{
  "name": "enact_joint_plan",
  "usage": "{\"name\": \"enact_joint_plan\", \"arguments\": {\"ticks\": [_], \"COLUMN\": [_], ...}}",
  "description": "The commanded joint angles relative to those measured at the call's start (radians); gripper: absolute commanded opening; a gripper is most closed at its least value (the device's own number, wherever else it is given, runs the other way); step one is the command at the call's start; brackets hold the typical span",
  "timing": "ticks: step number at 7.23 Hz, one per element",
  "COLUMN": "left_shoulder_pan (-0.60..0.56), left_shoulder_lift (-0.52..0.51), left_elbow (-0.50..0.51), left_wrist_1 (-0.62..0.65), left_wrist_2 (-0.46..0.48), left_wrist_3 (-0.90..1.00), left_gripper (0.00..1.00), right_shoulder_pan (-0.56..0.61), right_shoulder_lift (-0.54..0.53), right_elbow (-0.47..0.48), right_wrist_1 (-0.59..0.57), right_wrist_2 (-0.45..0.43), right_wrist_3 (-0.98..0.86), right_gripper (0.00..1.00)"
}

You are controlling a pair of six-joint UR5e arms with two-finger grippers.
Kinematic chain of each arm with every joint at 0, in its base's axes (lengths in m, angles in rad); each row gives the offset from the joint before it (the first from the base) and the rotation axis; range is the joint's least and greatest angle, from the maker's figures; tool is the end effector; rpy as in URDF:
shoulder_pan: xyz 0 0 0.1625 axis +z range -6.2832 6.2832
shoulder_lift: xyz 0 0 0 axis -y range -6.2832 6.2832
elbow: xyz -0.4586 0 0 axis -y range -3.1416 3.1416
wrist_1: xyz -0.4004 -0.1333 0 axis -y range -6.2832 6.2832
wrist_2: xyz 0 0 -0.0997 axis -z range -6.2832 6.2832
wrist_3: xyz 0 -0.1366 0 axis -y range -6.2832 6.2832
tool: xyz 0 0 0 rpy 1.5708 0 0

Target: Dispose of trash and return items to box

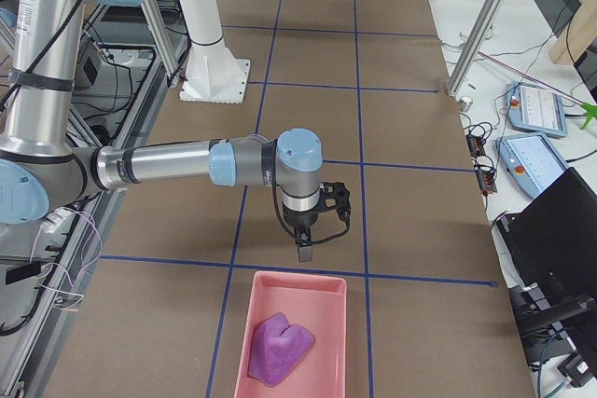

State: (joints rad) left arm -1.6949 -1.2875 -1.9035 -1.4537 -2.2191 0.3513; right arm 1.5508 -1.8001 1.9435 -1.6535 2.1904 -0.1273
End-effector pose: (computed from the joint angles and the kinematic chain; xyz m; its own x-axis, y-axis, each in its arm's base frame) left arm -0.0955 -0.3547 0.6984 0.7804 0.2100 -0.5889 -0.1545 0.9775 0.1438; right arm 0.0460 -0.3993 0.6568 0.8041 -0.1778 0.5673 0.1230 0.9833 0.1338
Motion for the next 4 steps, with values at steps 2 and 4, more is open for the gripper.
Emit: {"name": "enact_joint_plan", "arguments": {"ticks": [2, 4], "left_shoulder_pan": [0.001, 0.001], "left_shoulder_lift": [-0.001, 0.000], "left_elbow": [0.003, 0.003], "left_wrist_1": [-0.001, -0.001], "left_wrist_2": [-0.001, -0.001], "left_wrist_3": [0.000, 0.000], "left_gripper": [0.98, 0.98], "right_shoulder_pan": [0.000, 0.000], "right_shoulder_lift": [0.005, 0.008], "right_elbow": [0.003, 0.044], "right_wrist_1": [0.001, 0.001], "right_wrist_2": [-0.004, -0.012], "right_wrist_3": [0.000, 0.000], "right_gripper": [1.00, 1.00]}}
